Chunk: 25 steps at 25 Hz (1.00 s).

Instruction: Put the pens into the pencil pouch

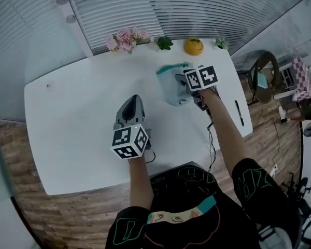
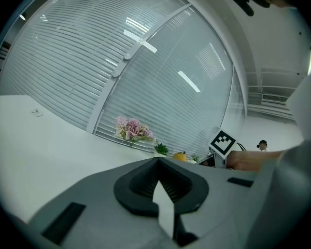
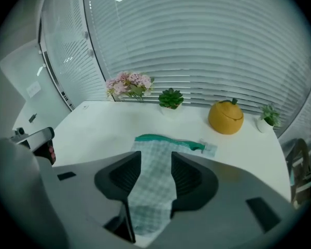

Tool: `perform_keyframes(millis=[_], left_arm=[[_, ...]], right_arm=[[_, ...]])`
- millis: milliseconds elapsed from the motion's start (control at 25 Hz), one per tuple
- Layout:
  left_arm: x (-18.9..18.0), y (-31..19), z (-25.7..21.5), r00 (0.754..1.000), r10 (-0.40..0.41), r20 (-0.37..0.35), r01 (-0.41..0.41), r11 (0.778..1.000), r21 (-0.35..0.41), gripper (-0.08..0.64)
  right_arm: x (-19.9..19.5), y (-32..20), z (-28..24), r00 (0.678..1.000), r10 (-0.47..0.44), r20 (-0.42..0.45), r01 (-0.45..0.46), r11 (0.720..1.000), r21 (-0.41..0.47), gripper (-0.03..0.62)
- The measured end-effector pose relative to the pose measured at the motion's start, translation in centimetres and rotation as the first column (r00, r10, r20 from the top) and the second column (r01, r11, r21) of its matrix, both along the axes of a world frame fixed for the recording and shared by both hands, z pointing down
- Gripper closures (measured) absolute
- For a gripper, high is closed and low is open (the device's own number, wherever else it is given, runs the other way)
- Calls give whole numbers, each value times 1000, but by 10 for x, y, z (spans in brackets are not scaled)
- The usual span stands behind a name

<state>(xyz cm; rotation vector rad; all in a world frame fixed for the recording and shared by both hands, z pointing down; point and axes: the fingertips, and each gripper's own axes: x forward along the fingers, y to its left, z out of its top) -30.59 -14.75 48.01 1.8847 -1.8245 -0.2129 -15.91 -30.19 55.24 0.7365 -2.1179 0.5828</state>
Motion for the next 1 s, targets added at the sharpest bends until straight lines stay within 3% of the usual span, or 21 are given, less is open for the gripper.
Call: perform_keyframes(millis=[160, 320, 440, 640, 1000], left_arm=[[-4, -2, 5, 1000, -11, -1, 11, 1000, -13, 563], [-7, -4, 9, 1000, -18, -2, 18, 1000, -23, 565], [-8, -6, 12, 1000, -25, -2, 25, 999, -31, 563], [-11, -7, 16, 999, -39, -2, 39, 998, -42, 564], [-8, -10, 22, 999, -40, -2, 40, 997, -59, 565]], right_arm=[[-8, -12, 13, 1000, 19, -20, -20, 998, -54, 365], [-12, -26, 27, 994, 90, -61, -96, 989, -108, 351], [-14, -30, 44, 984, 92, -153, -112, 985, -132, 341], [-12, -26, 69, 963, 39, -266, -78, 988, -135, 341], [-16, -18, 68, 965, -82, -248, 54, 992, -116, 366]])
